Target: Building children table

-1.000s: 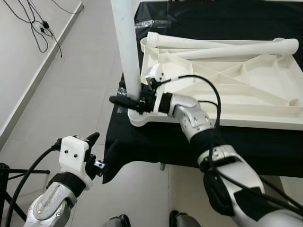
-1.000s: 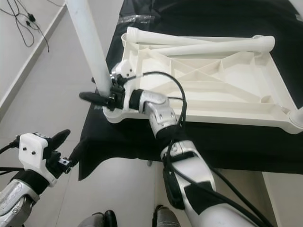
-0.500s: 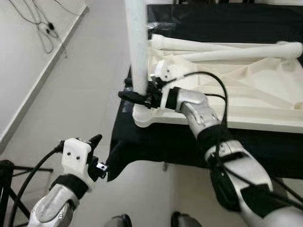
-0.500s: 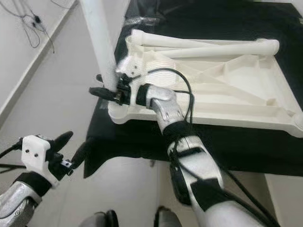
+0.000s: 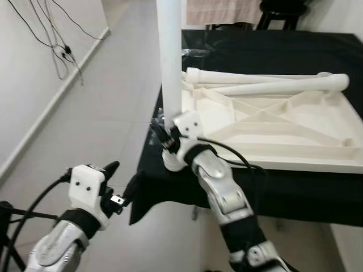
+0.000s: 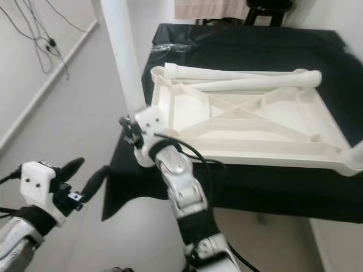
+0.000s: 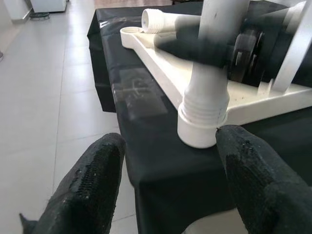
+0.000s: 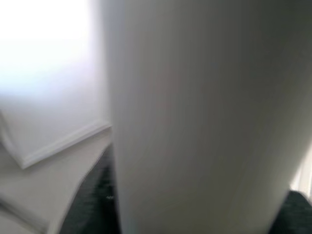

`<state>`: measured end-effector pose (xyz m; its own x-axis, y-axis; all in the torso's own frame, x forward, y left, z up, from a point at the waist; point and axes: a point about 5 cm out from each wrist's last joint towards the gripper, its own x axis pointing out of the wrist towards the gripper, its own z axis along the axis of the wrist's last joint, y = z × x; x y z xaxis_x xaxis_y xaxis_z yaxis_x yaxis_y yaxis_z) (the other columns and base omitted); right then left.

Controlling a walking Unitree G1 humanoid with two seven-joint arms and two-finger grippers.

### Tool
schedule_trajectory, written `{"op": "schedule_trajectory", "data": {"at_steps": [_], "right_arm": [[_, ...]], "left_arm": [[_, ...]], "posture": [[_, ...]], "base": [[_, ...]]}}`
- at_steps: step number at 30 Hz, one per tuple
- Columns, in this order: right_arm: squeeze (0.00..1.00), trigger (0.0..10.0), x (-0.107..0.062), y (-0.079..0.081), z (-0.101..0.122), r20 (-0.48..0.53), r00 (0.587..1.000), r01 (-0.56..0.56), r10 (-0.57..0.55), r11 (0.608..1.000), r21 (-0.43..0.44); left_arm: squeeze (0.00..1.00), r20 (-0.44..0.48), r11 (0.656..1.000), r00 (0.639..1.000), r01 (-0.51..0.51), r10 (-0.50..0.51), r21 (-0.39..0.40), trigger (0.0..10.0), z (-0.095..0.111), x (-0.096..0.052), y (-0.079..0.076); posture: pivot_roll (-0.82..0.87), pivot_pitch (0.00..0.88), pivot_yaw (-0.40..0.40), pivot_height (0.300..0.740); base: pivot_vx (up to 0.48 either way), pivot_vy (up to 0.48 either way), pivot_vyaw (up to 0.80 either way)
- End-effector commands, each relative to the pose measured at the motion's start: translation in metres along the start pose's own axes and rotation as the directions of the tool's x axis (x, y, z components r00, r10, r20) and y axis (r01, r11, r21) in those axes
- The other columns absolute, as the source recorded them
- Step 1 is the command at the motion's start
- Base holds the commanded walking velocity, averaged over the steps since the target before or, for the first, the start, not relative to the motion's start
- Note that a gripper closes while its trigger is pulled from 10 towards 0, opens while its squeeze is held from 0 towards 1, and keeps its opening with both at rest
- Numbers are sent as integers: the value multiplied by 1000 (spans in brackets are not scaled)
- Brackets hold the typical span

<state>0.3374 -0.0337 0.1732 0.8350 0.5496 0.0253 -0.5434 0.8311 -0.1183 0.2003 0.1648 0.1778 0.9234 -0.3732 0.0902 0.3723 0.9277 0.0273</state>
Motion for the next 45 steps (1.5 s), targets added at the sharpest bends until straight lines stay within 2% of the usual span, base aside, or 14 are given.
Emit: {"op": "schedule_trajectory", "data": {"at_steps": [1, 6, 7, 14, 17, 18, 28, 35, 36, 37, 38, 39, 42, 45], "right_arm": [[1000, 10000, 5, 21, -1, -1, 990, -140, 141, 983, 119], [1000, 10000, 7, 20, 24, 124, 942, -325, 311, 939, 113], [0, 10000, 14, 9, 34, 159, 877, -467, 454, 882, 61], [0, 10000, 25, -10, 47, 153, 770, -627, 619, 779, 1], [0, 10000, 30, -15, 52, 152, 765, -636, 626, 771, 24], [0, 0, 33, -17, 52, 119, 750, -658, 651, 753, 24], [0, 0, 30, -30, 49, 103, 733, -678, 673, 735, 21], [0, 0, 14, -51, 36, 79, 781, -616, 620, 785, -71], [0, 0, 13, -43, 13, -13, 906, -424, 424, 905, -34], [0, 0, 13, -43, 13, -13, 906, -424, 424, 905, -34], [0, 0, -6, -14, -25, -136, 963, -227, 234, 972, 66], [0, 0, -37, 20, -52, -278, 961, 23, 9, 994, 111], [0, 0, -37, 32, -55, -278, 960, 6, 26, 994, 113], [0, 0, -3, 21, -38, -183, 983, 1, 5, 1000, 31]], "left_arm": [[0, -22, 1000, 1000, -21, 22, 5, 10000, -5, -1, 3], [0, -21, 1000, 1000, -19, 19, 4, 10000, -5, 1, 4], [0, -18, 1000, 1000, -17, 17, 3, 10000, -5, 2, 4], [0, -11, 1000, 1000, -17, 17, 4, 10000, -5, 4, 4], [0, -8, 1000, 1000, -18, 18, 5, 10000, -4, 4, 3], [0, -7, 1000, 1000, -18, 18, 5, 10000, -4, 5, 2], [0, -4, 1000, 1000, -14, 14, 1, 10000, -3, 3, -1], [0, -6, 1000, 1000, -10, 10, -5, 10000, -2, 0, -3], [0, -8, 1000, 1000, -9, 9, -6, 10000, -2, -2, -3], [0, -8, 1000, 1000, -9, 9, -6, 10000, -2, -2, -3], [0, -10, 1000, 1000, -9, 9, -7, 10000, -1, -3, -2], [0, -14, 1000, 1000, -3, 3, -6, 10000, 0, -4, -2], [0, -17, 1000, 1000, 2, -2, -4, 10000, 0, -4, -2], [0, -21, 1000, 1000, -2, 2, -11, 10000, -1, -4, 0]], "posture": [[76, 232, 4, 740], [74, 229, 5, 740], [71, 228, 1, 740], [81, 227, -4, 740], [86, 231, -8, 740], [90, 233, -8, 740], [86, 252, -7, 740], [76, 265, -14, 740], [63, 276, -20, 740], [63, 276, -20, 740], [50, 277, -10, 740], [47, 305, 19, 740], [48, 296, 21, 740], [57, 277, 10, 740]], "base": [[0, 0, 0], [0, 0, 0], [0, 0, 0], [0, 0, 0], [0, 0, 0], [0, 0, 0], [0, 0, 0], [0, 0, 0], [0, 0, 0], [0, 0, 0], [0, 0, 0], [0, 0, 0], [0, 0, 0], [0, 0, 0]]}}
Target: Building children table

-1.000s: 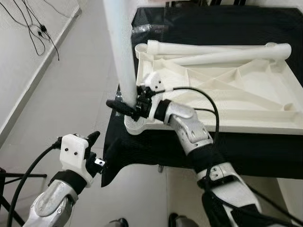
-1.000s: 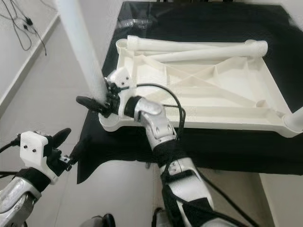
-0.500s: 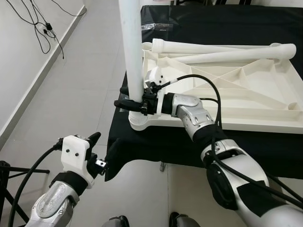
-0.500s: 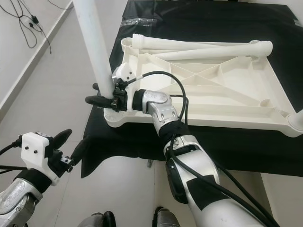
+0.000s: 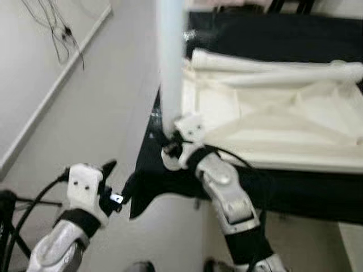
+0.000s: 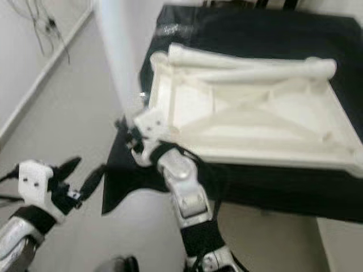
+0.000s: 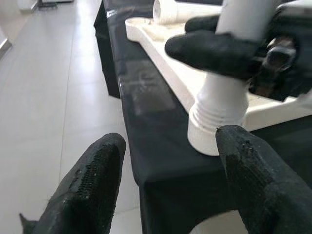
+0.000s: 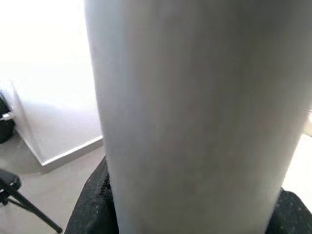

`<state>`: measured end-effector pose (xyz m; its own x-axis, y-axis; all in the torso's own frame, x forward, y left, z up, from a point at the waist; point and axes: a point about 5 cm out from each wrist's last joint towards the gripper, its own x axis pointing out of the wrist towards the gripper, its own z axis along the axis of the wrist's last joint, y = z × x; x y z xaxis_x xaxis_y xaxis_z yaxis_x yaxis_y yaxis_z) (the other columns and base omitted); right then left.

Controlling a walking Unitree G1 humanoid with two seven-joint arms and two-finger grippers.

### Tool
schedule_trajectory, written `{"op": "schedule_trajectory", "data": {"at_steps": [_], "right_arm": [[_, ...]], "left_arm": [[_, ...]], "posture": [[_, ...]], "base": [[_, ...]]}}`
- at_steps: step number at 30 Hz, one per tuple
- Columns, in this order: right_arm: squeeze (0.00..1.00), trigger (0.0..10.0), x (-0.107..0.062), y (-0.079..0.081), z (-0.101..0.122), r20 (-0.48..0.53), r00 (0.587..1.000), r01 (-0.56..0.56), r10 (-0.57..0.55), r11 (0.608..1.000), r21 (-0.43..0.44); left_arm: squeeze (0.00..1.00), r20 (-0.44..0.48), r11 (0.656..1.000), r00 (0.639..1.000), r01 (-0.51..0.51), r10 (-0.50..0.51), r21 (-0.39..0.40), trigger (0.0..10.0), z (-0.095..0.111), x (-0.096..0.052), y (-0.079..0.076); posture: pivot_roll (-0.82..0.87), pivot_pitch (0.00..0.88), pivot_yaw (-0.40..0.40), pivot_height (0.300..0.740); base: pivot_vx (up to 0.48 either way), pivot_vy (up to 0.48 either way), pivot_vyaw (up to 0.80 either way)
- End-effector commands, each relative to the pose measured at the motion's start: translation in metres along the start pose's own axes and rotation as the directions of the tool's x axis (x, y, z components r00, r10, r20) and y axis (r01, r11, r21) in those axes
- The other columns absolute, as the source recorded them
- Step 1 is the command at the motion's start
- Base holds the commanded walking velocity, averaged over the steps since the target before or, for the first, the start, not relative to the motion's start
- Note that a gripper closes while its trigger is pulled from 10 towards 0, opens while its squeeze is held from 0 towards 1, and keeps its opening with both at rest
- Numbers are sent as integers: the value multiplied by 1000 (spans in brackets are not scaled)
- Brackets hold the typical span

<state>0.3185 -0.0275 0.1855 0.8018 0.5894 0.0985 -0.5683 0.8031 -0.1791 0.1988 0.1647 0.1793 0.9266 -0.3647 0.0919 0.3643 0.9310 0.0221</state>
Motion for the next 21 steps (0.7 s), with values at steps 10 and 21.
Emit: {"op": "schedule_trajectory", "data": {"at_steps": [10, 21], "right_arm": [[1000, 10000, 34, 8, -1, -27, 988, -144, 152, 969, 200], [0, 10000, 41, -24, 31, 111, 788, -613, 606, 789, 48]], "left_arm": [[0, -15, 1000, 1000, -12, 12, 0, 10000, -3, 0, 0], [0, -11, 1000, 1000, -11, 11, 0, 10000, -4, 3, -1]], "posture": [[78, 264, -4, 740], [85, 246, -17, 740]], "base": [[0, 0, 0], [0, 0, 0]]}}
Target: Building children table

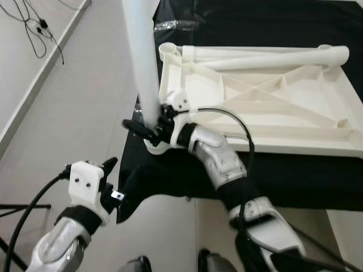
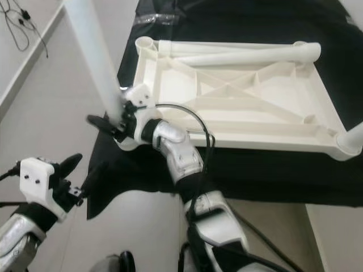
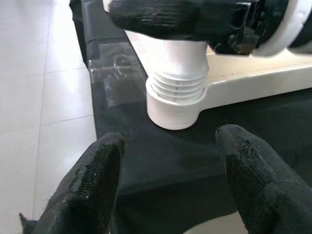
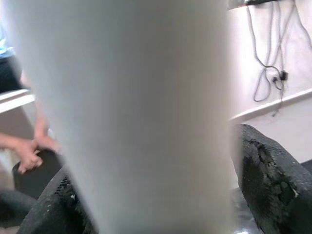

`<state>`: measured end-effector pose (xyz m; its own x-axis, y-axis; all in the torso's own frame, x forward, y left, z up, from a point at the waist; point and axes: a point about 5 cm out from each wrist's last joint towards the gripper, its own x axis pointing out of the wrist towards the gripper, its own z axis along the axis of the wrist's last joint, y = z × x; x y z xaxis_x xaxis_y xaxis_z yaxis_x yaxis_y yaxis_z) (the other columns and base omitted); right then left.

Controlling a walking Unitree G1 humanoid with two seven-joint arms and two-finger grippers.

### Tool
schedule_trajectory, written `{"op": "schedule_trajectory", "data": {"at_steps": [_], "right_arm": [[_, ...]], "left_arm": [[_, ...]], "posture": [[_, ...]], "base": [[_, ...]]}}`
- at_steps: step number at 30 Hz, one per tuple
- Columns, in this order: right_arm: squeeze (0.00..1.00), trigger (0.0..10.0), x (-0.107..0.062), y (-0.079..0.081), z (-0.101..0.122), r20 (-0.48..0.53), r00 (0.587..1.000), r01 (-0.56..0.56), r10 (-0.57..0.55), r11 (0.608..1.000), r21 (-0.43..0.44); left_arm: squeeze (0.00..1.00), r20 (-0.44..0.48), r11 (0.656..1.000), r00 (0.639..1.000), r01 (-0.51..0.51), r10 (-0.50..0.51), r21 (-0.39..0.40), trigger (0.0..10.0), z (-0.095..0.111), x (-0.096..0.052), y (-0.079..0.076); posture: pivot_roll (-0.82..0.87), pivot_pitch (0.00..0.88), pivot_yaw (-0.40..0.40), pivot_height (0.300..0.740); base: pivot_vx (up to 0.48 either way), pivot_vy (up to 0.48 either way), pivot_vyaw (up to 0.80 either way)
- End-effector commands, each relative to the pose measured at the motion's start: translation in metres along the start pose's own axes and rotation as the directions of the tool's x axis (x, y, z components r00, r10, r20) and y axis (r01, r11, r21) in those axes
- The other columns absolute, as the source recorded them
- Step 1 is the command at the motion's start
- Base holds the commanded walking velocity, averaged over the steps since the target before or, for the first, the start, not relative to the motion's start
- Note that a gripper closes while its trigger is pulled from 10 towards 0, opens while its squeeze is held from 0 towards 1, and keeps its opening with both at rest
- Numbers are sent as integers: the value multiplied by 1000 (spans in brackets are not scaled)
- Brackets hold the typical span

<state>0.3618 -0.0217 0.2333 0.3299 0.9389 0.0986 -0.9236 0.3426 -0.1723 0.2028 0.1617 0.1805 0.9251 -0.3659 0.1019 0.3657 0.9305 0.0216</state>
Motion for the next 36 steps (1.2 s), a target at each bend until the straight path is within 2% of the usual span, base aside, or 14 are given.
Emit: {"op": "schedule_trajectory", "data": {"at_steps": [1, 6, 7, 9, 10, 23, 24, 25, 26, 27, 28, 32, 33, 36], "right_arm": [[0, 10000, -1, 1, -8, -22, 994, -102, 102, 994, 33], [0, 10000, -1, -1, -7, -34, 993, -116, 117, 993, 34], [0, 1961, 1, -5, -5, -41, 993, -112, 114, 993, 46], [0, 1961, 1, -5, -5, -41, 993, -112, 114, 993, 46], [0, 0, 2, -7, -4, -49, 991, -120, 123, 991, 55], [0, 0, -17, -19, -14, -100, 993, -57, 61, 998, 35], [0, 0, -27, -18, -34, -164, 983, 91, -86, 996, 26], [0, 0, -27, -18, -34, -164, 983, 91, -86, 996, 26], [0, 0, -30, 23, -77, -260, 924, 314, -281, 945, 95], [0, 0, -30, 23, -77, -260, 924, 314, -281, 945, 95], [0, 0, -35, 54, -94, -330, 840, 485, -431, 869, 99], [0, 0, -35, 54, -94, -330, 840, 485, -431, 869, 99], [0, 0, -37, 63, -94, -338, 769, 594, -543, 802, 60], [0, 0, -26, 53, -91, -314, 739, 635, -596, 772, 28]], "left_arm": [[0, -20, 1000, 1000, -14, 14, 1, 10000, -5, -2, 0], [0, -20, 1000, 1000, -15, 15, 2, 10000, -5, -2, 0], [0, -20, 1000, 1000, -15, 15, 4, 10000, -6, -2, 0], [0, -20, 1000, 1000, -15, 15, 4, 10000, -6, -2, 0], [0, -21, 1000, 1000, -15, 15, 5, 10000, -6, -3, 0], [0, -24, 1000, 1000, -11, 11, -1, 10000, -5, -6, -4], [0, -24, 1000, 1000, -12, 12, -3, 10000, -4, -7, -4], [0, -24, 1000, 1000, -12, 12, -3, 10000, -4, -7, -4], [0, -25, 1000, 1000, -17, 17, -10, 10000, -3, -9, -3], [0, -25, 1000, 1000, -17, 17, -10, 10000, -3, -9, -3], [0, -27, 1000, 1000, -14, 14, -13, 10000, -2, -9, -2], [0, -27, 1000, 1000, -14, 14, -13, 10000, -2, -9, -2], [0, -29, 1000, 999, -14, 13, -16, 10000, -3, -9, -1], [0, -25, 1000, 1000, -18, 17, -11, 10000, -3, -6, 1]], "posture": [[90, 243, -17, 740], [90, 243, -17, 740], [97, 240, -18, 740], [97, 240, -18, 740], [99, 239, -16, 740], [83, 263, -20, 740], [82, 275, -32, 740], [82, 275, -32, 740], [61, 299, -8, 740], [61, 299, -8, 740], [43, 294, 3, 740], [43, 294, 3, 740], [51, 293, 12, 740], [70, 268, -11, 740]], "base": [[0, 0, 0], [0, 0, 0], [0, 0, 0], [0, 0, 0], [0, 0, 0], [0, 0, 0], [0, 0, 0], [0, 0, 0], [0, 0, 0], [0, 0, 0], [0, 0, 0], [0, 0, 0], [0, 0, 0], [0, 0, 0]]}}
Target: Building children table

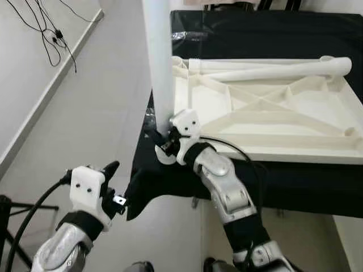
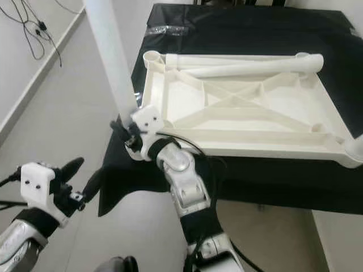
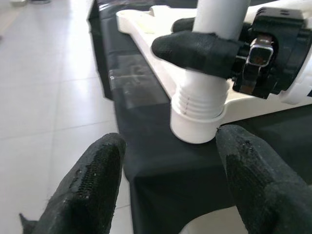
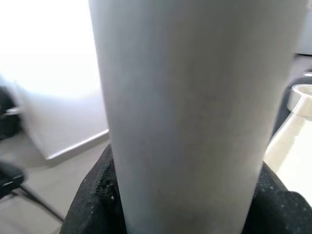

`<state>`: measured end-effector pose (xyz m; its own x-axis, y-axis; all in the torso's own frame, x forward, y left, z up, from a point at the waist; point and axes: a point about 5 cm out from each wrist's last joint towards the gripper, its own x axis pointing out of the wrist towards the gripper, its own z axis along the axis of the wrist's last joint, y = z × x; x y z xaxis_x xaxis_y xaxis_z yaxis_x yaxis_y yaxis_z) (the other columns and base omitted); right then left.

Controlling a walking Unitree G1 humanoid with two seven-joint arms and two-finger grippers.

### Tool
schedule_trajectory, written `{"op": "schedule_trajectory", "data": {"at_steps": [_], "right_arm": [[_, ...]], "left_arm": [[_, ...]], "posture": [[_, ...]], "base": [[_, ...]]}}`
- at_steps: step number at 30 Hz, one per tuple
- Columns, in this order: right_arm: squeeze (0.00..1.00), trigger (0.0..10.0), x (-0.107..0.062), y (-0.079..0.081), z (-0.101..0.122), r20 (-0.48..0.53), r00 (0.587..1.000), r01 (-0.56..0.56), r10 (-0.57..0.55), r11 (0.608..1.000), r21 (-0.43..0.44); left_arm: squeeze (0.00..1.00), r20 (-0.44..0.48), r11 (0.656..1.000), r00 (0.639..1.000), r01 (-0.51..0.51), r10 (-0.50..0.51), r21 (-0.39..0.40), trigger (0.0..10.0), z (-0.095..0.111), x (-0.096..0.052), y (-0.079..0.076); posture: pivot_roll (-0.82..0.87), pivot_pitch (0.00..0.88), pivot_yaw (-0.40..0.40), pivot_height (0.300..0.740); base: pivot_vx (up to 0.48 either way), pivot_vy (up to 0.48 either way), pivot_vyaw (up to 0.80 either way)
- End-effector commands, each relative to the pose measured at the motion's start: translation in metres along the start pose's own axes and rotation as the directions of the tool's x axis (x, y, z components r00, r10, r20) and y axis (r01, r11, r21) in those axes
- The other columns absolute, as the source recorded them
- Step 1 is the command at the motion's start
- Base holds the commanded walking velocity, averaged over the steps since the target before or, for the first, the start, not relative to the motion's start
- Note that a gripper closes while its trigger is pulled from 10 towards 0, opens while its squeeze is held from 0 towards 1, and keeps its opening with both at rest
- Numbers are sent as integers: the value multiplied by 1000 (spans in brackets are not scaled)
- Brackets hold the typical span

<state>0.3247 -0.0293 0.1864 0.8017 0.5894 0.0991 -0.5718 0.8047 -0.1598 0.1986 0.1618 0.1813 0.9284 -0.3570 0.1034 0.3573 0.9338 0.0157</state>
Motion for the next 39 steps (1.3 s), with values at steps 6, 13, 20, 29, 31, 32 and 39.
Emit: {"op": "schedule_trajectory", "data": {"at_steps": [6, 13, 20, 29, 31, 32, 39], "right_arm": [[0, 0, 29, -1, -43, -193, 976, 116, -103, 992, 58], [0, 0, 30, -20, -27, -210, 945, 266, -251, 963, 46], [0, 10000, 30, -15, -25, -191, 955, 244, -225, 966, 81], [1000, 10000, 10, -48, -15, -75, 995, 71, -63, 992, 107], [1000, 10000, 5, -49, -14, -78, 996, 42, -34, 993, 107], [941, 10000, 0, -51, -13, -69, 998, -3, 11, 993, 122], [0, 10000, -38, -54, -12, 16, 988, -153, 152, 979, 133]], "left_arm": [[0, -15, 999, 999, -35, 35, 6, 10000, -6, 3, 6], [0, -11, 996, 997, -81, 81, 28, 10000, -7, 10, 16], [0, -5, 991, 992, -128, 128, 28, 10000, -8, 14, 25], [0, 39, 962, 962, -272, 271, 37, 10000, -2, 22, 55], [0, 42, 960, 961, -276, 274, 46, 10000, -2, 23, 57], [0, 43, 957, 959, -283, 281, 61, 10000, -2, 25, 60], [0, 0, 926, 933, -357, 360, 123, 10000, -14, 19, 78]], "posture": [[82, 253, -17, 740], [71, 218, -18, 740], [62, 201, -19, 740], [5, 150, -18, 740], [5, 150, -18, 740], [-9, 132, -17, 740], [-28, 27, 7, 740]], "base": [[0, 0, 0], [0, 0, 0], [0, 0, 0], [0, 0, 0], [0, 0, 0], [0, 0, 0], [0, 0, 0]]}}
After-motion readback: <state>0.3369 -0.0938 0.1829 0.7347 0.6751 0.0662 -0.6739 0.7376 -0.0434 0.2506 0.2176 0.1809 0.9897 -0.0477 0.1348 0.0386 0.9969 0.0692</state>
